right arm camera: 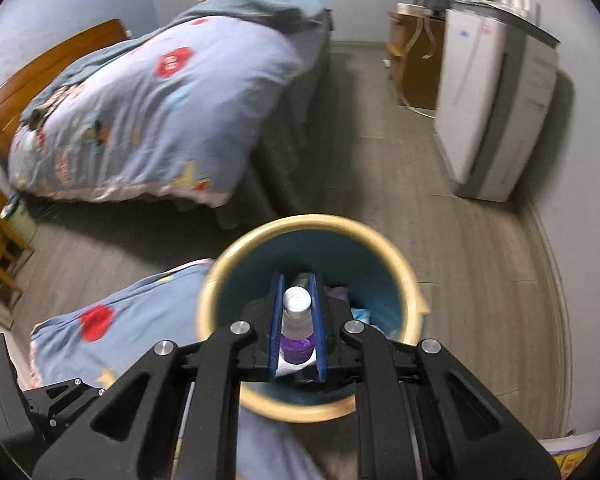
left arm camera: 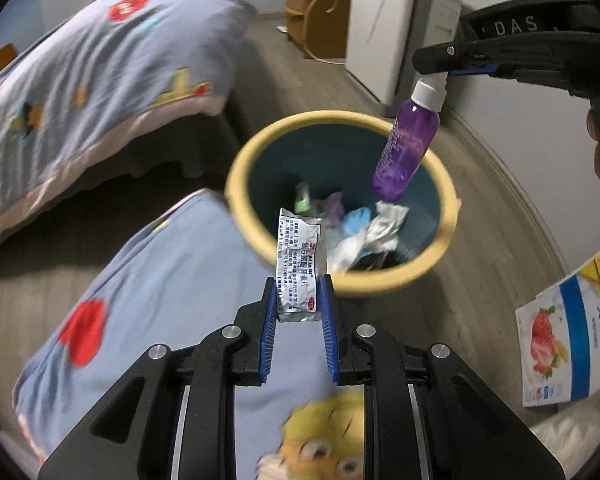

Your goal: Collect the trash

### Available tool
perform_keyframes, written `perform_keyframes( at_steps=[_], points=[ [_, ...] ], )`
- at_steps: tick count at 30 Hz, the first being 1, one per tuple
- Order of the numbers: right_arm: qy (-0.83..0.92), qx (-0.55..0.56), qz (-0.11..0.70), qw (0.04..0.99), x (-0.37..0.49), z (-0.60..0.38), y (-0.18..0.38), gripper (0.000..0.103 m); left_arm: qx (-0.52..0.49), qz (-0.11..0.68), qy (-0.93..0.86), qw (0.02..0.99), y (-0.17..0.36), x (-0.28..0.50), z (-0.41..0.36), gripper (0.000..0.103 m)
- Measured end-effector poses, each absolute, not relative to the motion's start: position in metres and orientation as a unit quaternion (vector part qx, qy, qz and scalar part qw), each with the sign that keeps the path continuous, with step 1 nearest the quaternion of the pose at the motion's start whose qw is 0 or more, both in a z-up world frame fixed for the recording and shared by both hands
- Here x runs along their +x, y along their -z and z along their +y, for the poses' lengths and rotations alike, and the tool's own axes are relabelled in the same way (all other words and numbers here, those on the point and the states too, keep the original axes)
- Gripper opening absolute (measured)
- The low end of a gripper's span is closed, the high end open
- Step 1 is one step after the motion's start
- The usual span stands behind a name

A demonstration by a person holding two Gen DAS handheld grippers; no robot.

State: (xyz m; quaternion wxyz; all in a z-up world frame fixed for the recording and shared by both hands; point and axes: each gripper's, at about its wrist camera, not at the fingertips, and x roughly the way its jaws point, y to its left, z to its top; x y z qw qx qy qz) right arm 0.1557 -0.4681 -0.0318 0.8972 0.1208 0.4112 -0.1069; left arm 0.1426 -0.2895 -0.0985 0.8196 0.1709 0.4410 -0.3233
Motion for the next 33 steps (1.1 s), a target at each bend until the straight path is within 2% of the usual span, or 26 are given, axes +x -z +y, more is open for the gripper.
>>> perform_keyframes(
  at_steps=[11,12,13,14,15,19,24,28,33],
  points=[
    [0.126,0.144,0.434,0.881,0.162,-0.491,0.057,0.013,0.186,0.441,0.322,0.817,0.123,0.179,-0.349,0.024],
    [0.126,0.146,0.432,0.881,0.162,-0.492,0.058,0.017,0.185,0.440,0.319,0.819,0.122,0.181,-0.349,0.027],
    [0.126,0.146,0.432,0.881,0.162,-0.493,0.057,0.022,0.181,0.439,0.316,0.821,0.122,0.181,-0.349,0.036],
    [0.129,0.144,0.430,0.882,0.161,-0.494,0.057,0.032,0.175,0.436,0.314,0.825,0.120,0.181,-0.346,0.049],
    [0.130,0.142,0.429,0.883,0.161,-0.493,0.056,0.037,0.171,0.431,0.313,0.829,0.118,0.180,-0.343,0.053],
    [0.124,0.131,0.433,0.883,0.156,-0.492,0.053,0.038,0.157,0.424,0.310,0.836,0.110,0.174,-0.330,0.065],
    [0.102,0.085,0.436,0.890,0.144,-0.487,0.050,0.058,0.138,0.413,0.306,0.846,0.099,0.154,-0.307,0.076],
    [0.082,0.058,0.432,0.896,0.133,-0.485,0.047,0.075,0.131,0.405,0.292,0.857,0.090,0.141,-0.296,0.091],
    [0.063,0.030,0.440,0.895,0.123,-0.479,0.050,0.091,0.119,0.406,0.279,0.862,0.084,0.131,-0.280,0.094]
  ],
)
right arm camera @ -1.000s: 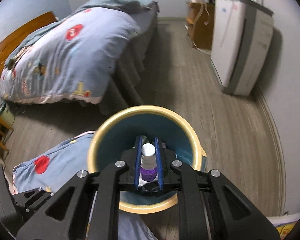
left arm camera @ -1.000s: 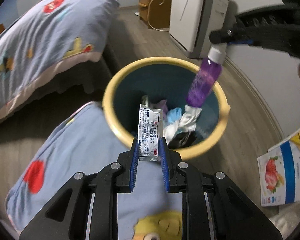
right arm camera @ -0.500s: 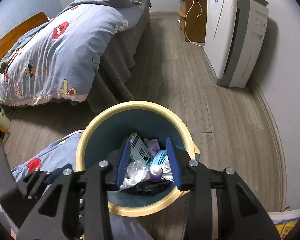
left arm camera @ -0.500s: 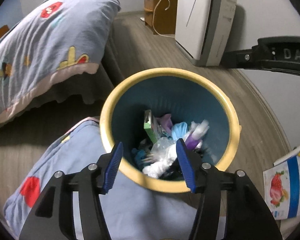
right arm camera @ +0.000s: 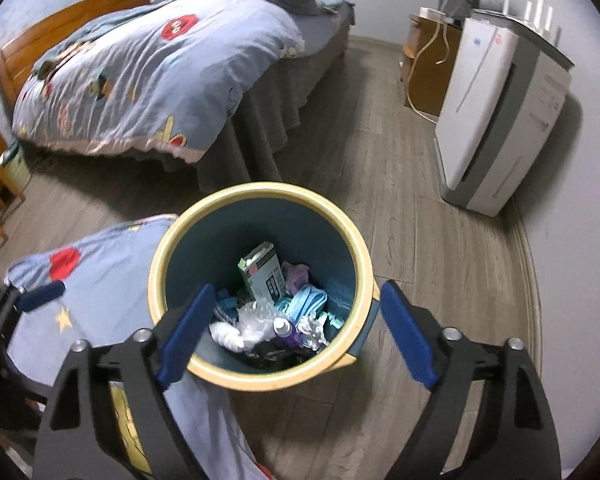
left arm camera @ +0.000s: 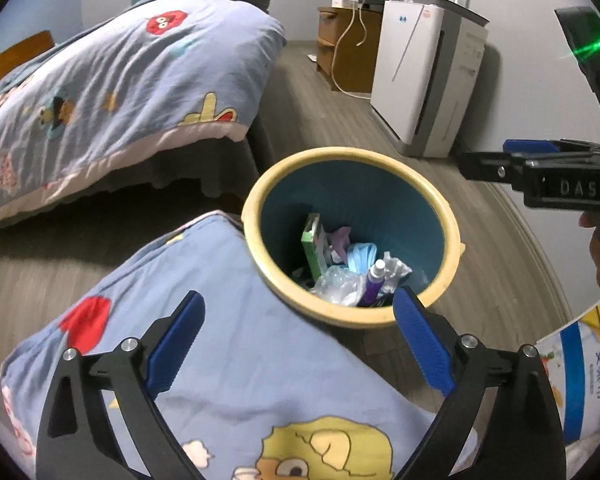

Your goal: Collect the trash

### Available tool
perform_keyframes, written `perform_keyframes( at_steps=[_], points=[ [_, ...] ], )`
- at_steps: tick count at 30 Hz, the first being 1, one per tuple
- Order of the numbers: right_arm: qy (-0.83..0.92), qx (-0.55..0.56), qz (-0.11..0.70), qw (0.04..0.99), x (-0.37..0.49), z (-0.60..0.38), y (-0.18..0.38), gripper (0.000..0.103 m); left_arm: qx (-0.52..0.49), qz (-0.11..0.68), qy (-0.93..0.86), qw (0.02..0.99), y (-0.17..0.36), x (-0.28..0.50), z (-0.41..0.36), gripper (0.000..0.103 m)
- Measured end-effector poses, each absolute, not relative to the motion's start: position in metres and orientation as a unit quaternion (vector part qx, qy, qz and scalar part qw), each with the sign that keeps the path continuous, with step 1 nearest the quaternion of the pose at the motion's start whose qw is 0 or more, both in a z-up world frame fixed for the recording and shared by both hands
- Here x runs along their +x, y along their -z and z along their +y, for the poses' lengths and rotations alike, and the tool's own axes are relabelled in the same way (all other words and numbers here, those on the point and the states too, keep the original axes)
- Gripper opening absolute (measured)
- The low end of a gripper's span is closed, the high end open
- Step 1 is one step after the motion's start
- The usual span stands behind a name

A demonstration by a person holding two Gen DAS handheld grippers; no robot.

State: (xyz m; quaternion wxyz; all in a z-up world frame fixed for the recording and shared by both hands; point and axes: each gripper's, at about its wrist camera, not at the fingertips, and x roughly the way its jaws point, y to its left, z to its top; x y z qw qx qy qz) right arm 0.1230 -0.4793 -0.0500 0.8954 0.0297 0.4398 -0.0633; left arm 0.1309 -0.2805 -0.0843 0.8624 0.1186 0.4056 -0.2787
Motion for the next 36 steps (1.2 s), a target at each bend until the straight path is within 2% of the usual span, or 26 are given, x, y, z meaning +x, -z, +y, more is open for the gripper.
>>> perform_keyframes(
  at_steps=[4,9,36],
  points=[
    [0.057,0.009,0.453,0.890,0.119,-0.474,0.053,0.097,0.129,0.408,0.269,0.863,0.086,0.124,-0.277,0.095],
    [0.058,0.003,0.458,0.887,0.115,-0.473,0.052,0.097,0.128,0.420,0.261,0.860,0.093,0.123,-0.277,0.095],
    [0.068,0.005,0.458,0.886,0.111,-0.480,0.052,0.097,0.150,0.384,0.272,0.870,0.083,0.106,-0.287,0.095]
  ],
)
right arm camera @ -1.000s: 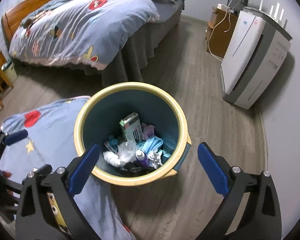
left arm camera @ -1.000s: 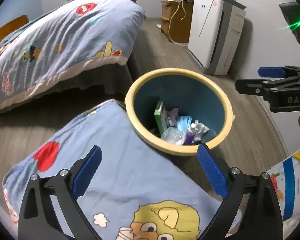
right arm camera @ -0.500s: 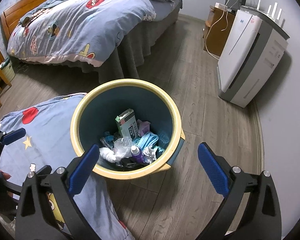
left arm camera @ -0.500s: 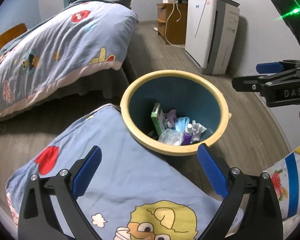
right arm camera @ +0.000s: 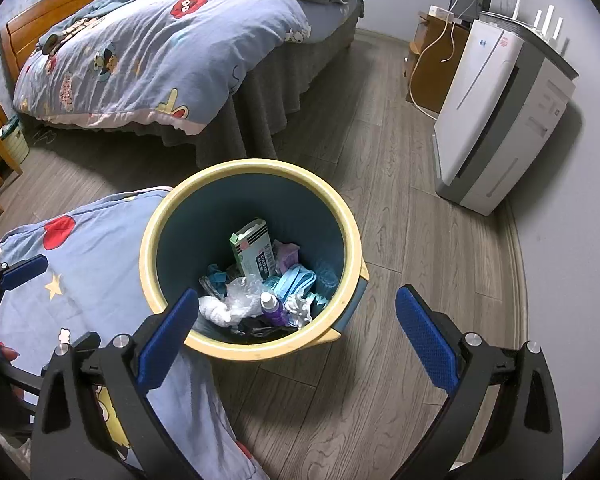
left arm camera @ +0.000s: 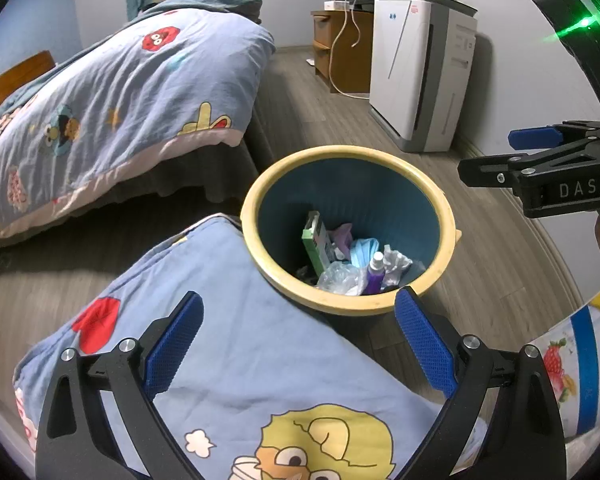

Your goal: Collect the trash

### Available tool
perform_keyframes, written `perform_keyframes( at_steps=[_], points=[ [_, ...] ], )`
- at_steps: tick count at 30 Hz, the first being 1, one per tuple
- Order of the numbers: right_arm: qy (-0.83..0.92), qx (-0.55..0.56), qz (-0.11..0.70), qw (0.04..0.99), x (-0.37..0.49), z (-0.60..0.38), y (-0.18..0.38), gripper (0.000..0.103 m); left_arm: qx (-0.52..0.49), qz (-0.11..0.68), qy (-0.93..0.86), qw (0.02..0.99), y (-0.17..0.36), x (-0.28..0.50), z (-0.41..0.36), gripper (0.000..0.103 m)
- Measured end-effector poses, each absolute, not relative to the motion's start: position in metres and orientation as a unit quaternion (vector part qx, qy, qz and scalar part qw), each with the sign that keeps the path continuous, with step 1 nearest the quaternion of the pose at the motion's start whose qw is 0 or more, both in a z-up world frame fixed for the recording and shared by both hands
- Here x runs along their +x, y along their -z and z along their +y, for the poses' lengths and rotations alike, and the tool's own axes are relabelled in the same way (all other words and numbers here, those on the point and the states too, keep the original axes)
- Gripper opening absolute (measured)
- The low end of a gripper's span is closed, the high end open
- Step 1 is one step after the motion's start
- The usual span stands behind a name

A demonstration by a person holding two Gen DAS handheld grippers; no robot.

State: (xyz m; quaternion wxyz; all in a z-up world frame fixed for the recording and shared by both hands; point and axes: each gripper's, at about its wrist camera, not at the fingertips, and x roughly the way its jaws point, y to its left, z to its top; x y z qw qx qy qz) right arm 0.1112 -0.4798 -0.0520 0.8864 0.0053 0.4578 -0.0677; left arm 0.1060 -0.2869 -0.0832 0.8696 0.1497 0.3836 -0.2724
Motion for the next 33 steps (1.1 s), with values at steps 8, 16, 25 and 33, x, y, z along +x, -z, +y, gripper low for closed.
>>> perform_keyframes(
  at_steps=[8,16,25,33],
  points=[
    [0.068,0.003,0.459,0.886,0.1115,-0.4795,0.0519,0.097,0.149,0.384,0.272,0.870,0.0830,0.1066,-0.2873,0.095],
    [0.068,0.002,0.459,0.886,0.1115,-0.4795,0.0523,0.097,0.150,0.384,0.272,0.869,0.0832,0.1065,-0.2876,0.096],
    [0.068,0.002,0.461,0.885,0.1117,-0.4797,0.0529,0.097,0.149,0.382,0.271,0.871,0.0833,0.1066,-0.2881,0.096],
    [0.069,0.001,0.461,0.885,0.1112,-0.4805,0.0528,0.097,0.142,0.383,0.271,0.872,0.0811,0.1080,-0.2875,0.096]
  ],
)
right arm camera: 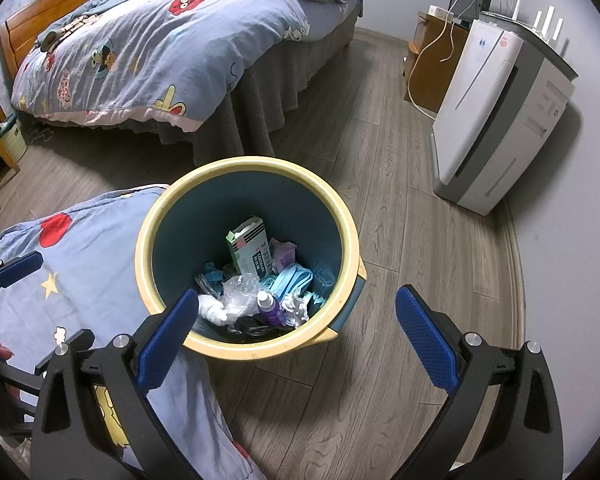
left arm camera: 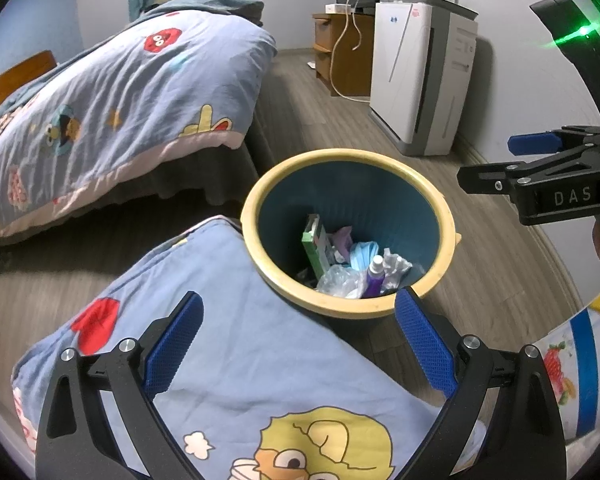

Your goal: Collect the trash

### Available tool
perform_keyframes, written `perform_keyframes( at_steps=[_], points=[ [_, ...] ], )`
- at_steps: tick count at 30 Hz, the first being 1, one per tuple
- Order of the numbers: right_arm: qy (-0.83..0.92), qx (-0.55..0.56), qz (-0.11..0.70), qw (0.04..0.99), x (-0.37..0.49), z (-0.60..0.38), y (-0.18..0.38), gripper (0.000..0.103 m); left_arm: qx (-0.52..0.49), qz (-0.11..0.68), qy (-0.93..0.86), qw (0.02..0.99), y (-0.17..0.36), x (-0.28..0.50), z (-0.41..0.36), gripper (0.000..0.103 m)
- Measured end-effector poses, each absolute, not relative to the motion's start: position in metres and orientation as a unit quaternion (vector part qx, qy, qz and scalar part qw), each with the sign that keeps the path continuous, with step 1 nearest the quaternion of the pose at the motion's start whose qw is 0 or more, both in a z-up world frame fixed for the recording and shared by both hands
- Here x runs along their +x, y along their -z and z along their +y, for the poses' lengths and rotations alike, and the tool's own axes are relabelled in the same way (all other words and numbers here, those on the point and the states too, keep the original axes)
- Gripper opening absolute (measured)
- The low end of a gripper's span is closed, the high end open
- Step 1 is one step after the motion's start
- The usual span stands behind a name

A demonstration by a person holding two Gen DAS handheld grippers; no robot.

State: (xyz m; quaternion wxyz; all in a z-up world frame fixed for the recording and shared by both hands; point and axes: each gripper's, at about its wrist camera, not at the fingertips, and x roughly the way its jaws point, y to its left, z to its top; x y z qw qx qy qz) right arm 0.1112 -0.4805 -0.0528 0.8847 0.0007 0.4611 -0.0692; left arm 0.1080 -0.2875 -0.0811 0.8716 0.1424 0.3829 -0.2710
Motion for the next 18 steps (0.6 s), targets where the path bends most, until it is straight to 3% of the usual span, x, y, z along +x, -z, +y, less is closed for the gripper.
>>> perform_keyframes(
  at_steps=[18],
  points=[
    [0.072,0.001,0.461,0.884,0.1114,-0.4826,0.0553,0.097,0.145,0.373,0.274,0.874,0.0815,0.1069,-0.2872,0.095]
  ],
)
